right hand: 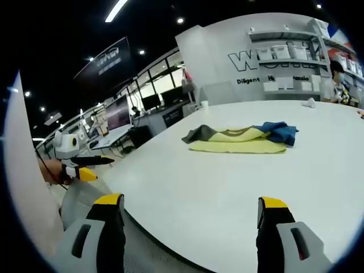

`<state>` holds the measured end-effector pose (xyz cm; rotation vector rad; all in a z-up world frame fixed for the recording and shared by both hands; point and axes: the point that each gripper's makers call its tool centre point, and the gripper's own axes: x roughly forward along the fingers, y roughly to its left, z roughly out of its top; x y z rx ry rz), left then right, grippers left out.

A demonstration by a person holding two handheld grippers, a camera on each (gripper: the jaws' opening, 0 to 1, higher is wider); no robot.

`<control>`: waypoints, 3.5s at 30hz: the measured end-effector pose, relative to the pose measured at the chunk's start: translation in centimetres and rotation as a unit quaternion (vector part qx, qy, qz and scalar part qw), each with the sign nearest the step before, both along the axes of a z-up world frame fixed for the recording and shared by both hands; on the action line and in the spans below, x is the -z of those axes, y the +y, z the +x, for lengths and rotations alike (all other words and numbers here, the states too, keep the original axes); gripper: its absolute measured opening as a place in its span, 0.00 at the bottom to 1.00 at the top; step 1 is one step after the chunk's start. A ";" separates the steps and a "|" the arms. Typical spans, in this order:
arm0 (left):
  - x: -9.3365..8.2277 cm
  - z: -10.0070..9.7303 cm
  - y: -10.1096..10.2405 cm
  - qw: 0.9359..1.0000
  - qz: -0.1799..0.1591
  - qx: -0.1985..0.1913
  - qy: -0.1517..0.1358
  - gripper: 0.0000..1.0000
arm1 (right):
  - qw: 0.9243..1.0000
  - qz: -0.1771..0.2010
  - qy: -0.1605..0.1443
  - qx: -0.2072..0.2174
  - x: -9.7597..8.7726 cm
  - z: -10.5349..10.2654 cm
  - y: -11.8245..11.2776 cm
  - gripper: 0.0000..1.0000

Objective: Fold the garment on the visible template until the final outline fits inside the template.

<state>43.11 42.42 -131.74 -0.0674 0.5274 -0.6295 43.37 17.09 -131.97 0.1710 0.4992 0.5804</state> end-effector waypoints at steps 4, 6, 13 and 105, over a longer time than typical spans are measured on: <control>0.0 0.0 0.0 1.000 0.000 0.000 -0.001 0.95 | 1.000 0.000 0.000 0.000 0.0 0.0 0.0 0.96; 0.0 0.0 -0.1 1.000 -0.001 0.000 -0.001 0.95 | 1.000 -0.001 0.000 -0.001 0.0 0.0 0.0 0.96; -0.1 0.0 0.0 1.000 -0.001 -0.001 0.000 0.95 | 1.000 0.000 0.003 -0.002 0.1 -0.1 0.1 0.96; -1.1 1.3 -0.5 1.000 0.008 0.012 -0.003 0.95 | 1.000 0.002 0.006 -0.004 0.0 0.0 0.1 0.93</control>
